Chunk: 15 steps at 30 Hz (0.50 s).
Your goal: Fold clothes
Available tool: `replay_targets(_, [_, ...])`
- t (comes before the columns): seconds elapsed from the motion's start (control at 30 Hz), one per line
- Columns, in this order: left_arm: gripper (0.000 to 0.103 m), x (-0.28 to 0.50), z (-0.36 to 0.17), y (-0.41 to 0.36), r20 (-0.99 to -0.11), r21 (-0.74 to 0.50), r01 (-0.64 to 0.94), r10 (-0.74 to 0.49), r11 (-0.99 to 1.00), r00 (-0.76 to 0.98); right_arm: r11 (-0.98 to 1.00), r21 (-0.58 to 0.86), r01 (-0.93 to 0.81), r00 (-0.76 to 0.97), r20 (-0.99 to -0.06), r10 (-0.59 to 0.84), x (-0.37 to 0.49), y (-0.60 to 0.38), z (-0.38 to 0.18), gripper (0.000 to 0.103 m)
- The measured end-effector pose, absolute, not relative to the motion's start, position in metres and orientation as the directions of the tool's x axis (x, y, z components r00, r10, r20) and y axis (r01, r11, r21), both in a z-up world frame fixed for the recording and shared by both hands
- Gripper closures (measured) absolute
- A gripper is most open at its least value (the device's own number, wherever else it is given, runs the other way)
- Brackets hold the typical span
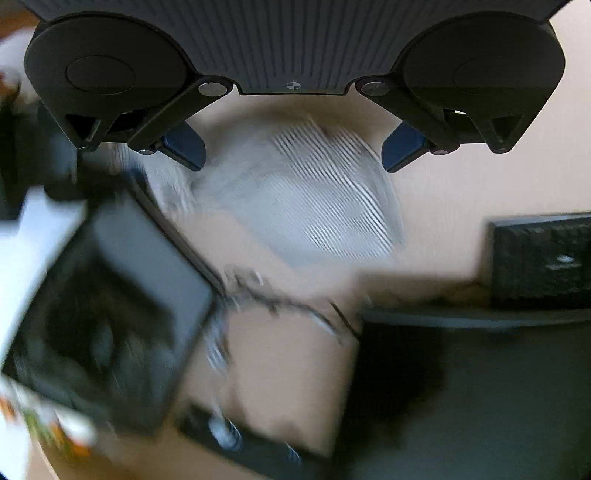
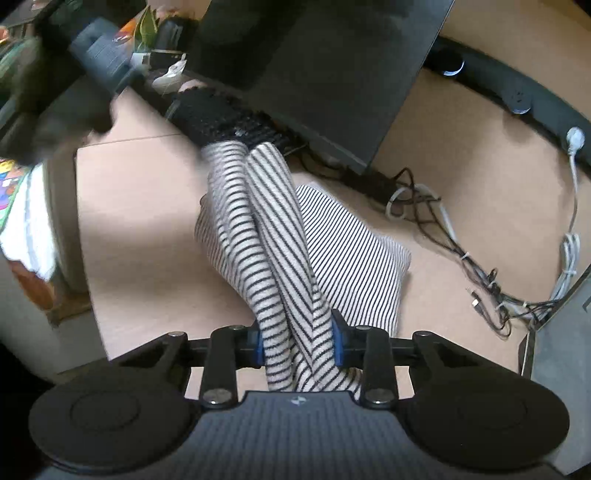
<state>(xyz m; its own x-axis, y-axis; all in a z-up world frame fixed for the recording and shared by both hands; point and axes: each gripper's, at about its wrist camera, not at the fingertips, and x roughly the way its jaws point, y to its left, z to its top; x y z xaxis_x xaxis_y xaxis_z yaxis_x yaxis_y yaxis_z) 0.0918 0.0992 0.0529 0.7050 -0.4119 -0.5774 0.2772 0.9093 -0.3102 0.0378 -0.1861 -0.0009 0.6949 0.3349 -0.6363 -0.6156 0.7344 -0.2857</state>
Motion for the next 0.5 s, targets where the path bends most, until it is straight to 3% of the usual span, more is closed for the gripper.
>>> replay_targets(0.13, [0.002,0.13,0.038,0.098,-0.606,-0.243,0.236,-0.337,0.941,0.721,0.676,-0.261,-0.689,0.611,-0.712,0.347,0.026,-0.178,-0.001,0.075])
replay_targets(0.2, [0.019,0.146,0.019,0.084,-0.644,-0.197,0.248,-0.316,0.948,0.697,0.639,-0.249,-0.728,0.568,-0.741,0.359,0.014,-0.175,0.004,0.076])
replay_targets(0.27, [0.028,0.157,-0.001,0.072,-0.683,-0.162,0.282,-0.314,0.945,0.66,0.588,-0.25,-0.769,0.532,-0.76,0.373,0.004,-0.172,0.02,0.077])
replay_targets(0.4, [0.03,0.159,-0.029,0.062,-0.734,-0.148,0.385,-0.362,0.911,0.575,0.482,-0.316,-0.817,0.521,-0.762,0.384,0.015,-0.163,0.076,0.078])
replay_targets(0.5, [0.032,0.156,-0.027,0.078,-0.722,-0.186,0.401,-0.401,0.897,0.563,0.477,-0.329,-0.815,0.533,-0.748,0.396,0.054,-0.16,0.102,0.077])
